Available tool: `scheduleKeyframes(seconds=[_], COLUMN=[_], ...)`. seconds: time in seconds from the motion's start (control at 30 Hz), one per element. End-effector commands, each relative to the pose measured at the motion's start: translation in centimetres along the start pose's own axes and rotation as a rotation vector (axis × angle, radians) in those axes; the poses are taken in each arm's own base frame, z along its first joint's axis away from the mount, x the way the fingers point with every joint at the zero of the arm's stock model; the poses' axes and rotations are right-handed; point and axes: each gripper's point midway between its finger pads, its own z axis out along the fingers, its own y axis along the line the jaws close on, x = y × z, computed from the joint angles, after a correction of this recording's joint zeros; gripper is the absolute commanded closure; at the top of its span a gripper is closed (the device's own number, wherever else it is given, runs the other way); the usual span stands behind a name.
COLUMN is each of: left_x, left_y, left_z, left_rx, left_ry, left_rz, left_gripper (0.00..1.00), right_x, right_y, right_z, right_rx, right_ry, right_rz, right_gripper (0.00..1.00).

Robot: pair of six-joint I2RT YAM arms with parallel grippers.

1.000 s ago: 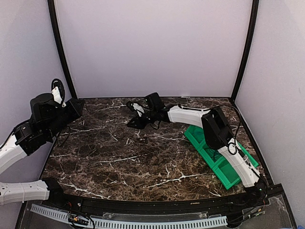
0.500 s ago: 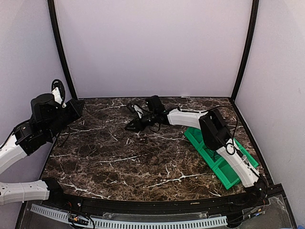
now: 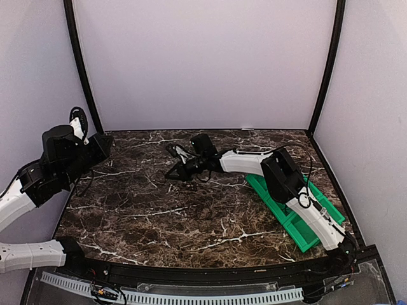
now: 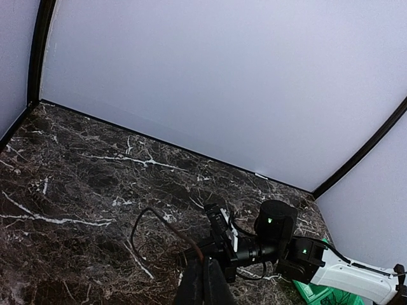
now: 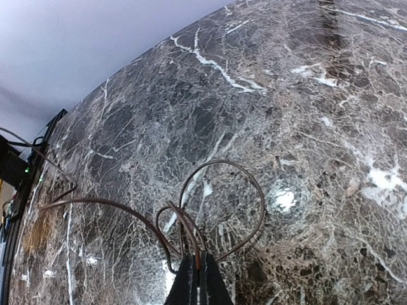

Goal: Untangle the cables
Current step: Pick up the untangled cable from the center of the board, then pull the untangled cable, then place the untangled cable in the bin.

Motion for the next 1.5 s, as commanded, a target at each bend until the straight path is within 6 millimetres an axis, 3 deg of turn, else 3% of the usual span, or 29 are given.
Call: scheduleKeyframes(seconds=[0.0, 0.07, 0.17, 0.37, 0.47, 0.57, 0.7, 0.83, 0.97, 1.1, 1.27, 1.47], left_x=[-2.8, -5.3, -11.2, -21.5, -24.8, -25.8, -26.0, -25.3, -21.2, -17.1, -13.4, -9.1], left_y=[-0.9, -1.3, -2.9, -5.7, -6.6, -6.9, -7.4, -7.6, -9.3, -11.8, -14.0, -13.9], left_z=[-1.2, -2.4, -5.7, -12.9, -15.9, -16.9, -17.2, -16.1, -11.6, -7.2, -3.2, 0.7], left_rx=[0.011, -0.006, 0.0, 0.016, 0.038, 0.053, 0.091, 0.104, 0.173, 0.277, 0.373, 0.381], left_ry=[-0.053, -0.102, -0.218, -0.421, -0.501, -0.532, -0.545, -0.53, -0.399, -0.264, -0.171, -0.082], left_rz=[0.023, 0.063, 0.109, 0.185, 0.188, 0.182, 0.168, 0.157, 0.185, 0.21, 0.206, 0.227], left_gripper=[1.0, 1.0, 1.0, 1.0, 1.0, 1.0, 1.0, 1.0, 1.0, 1.0, 1.0, 1.0], right_x=[-2.6, -3.8, -5.0, -4.1, -3.7, -4.2, -6.8, -10.4, -13.4, -15.6, -15.9, -14.9], right_y=[-0.3, -1.7, -4.9, -9.5, -10.5, -10.6, -10.0, -8.5, -5.4, -0.5, 4.7, 10.6], right_z=[-1.6, -3.5, -6.3, -9.8, -10.7, -11.7, -13.8, -17.6, -22.9, -28.9, -34.7, -38.9], right_rx=[0.044, 0.11, 0.239, 0.394, 0.43, 0.442, 0.49, 0.518, 0.506, 0.547, 0.63, 0.683], right_ry=[-0.041, -0.058, -0.079, -0.064, -0.052, -0.054, -0.07, -0.106, -0.139, -0.173, -0.19, -0.222], right_rz=[-0.054, -0.064, -0.071, -0.055, -0.055, -0.064, -0.125, -0.179, -0.209, -0.284, -0.354, -0.419], right_gripper=[1.0, 1.0, 1.0, 1.0, 1.0, 1.0, 1.0, 1.0, 1.0, 1.0, 1.0, 1.0])
